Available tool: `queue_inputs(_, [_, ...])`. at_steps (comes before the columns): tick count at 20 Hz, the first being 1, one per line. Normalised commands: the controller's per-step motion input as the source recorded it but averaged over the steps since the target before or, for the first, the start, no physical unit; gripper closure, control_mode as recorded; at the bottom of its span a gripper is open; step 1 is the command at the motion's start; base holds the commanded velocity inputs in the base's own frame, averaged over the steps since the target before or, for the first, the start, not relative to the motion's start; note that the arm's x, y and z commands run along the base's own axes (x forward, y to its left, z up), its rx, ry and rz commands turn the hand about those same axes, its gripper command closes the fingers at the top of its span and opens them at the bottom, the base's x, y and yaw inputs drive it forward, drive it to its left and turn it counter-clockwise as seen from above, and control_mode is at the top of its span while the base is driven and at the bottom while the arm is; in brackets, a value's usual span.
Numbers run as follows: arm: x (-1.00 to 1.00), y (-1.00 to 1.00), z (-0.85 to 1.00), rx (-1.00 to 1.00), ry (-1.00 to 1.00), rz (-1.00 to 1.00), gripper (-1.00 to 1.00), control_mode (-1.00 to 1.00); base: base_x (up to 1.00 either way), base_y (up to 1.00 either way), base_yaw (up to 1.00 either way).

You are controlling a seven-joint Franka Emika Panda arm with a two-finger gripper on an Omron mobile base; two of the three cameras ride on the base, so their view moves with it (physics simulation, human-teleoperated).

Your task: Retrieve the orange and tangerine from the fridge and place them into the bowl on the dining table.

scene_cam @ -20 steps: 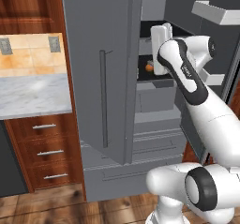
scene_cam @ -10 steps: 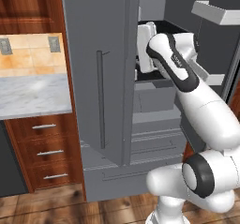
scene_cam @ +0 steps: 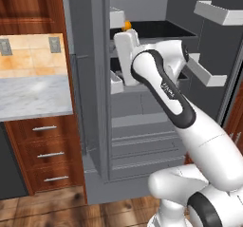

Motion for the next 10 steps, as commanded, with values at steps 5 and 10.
queue_inputs(5, [-0.76, 0.63, 0.23, -0.06, -0.12, 0.01, -1.0, -1.0, 0.0, 0.0, 0.0])
queue_inputs(10, [-0.66, -0.47, 0.55, -0.03, -0.1, -0.09, -1.0, -1.0, 0.0, 0.0, 0.0])
